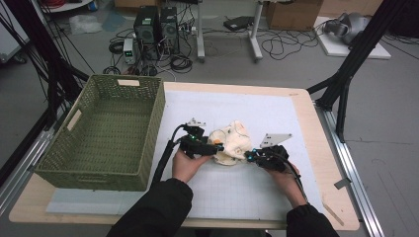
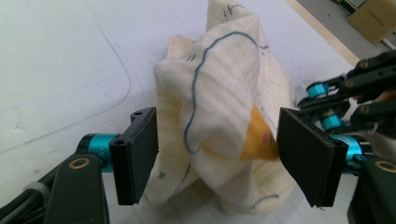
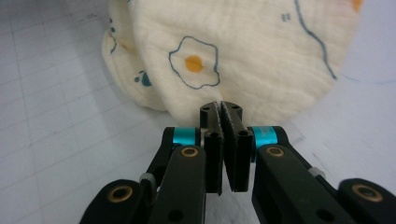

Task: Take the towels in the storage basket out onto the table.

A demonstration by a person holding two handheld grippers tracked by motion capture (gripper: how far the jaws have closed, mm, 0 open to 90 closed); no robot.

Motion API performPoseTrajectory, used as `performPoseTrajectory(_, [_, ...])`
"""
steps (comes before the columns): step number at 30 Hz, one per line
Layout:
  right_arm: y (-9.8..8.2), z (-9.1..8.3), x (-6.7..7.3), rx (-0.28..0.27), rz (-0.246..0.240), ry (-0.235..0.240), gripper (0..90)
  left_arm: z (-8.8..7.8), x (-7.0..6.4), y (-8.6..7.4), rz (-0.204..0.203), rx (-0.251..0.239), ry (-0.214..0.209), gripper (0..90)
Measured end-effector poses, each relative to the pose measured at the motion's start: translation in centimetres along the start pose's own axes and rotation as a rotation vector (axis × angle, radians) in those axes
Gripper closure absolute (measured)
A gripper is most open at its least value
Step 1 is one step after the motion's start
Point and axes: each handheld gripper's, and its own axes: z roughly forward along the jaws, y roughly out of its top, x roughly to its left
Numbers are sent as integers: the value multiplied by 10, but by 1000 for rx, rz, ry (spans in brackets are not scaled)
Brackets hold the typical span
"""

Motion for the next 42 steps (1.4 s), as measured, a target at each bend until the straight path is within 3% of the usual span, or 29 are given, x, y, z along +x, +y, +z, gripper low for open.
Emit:
performPoseTrajectory(5, [-6, -25, -7, -4, 23, -52, 875, -1, 2, -5, 34, 41, 13, 318])
performPoseTrajectory(10, [-22, -41, -12, 41, 32, -85, 875, 3, 1, -7, 46, 42, 23, 400])
performPoseTrajectory(17, [-28, -42, -16, 64, 34, -91, 872, 14, 7, -10, 31, 65, 55, 584])
performPoseTrajectory(20, [-26, -39, -14, 58, 21, -85, 870, 15, 7, -11, 52, 74, 56, 682])
performPoseTrajectory(23, [-26, -36, -14, 63, 17, -86, 869, 13, 5, -11, 73, 76, 49, 651])
performPoseTrajectory(29, [-27, -36, -15, 59, 35, -86, 865, 6, 5, -9, 75, 73, 11, 489])
performPoseTrajectory(33, [-28, -37, -17, 62, 42, -94, 865, -1, 4, -12, 84, 64, 3, 435])
performPoseTrajectory(42, [-30, -40, -21, 51, 63, -101, 864, -5, 13, -16, 58, 55, 14, 442])
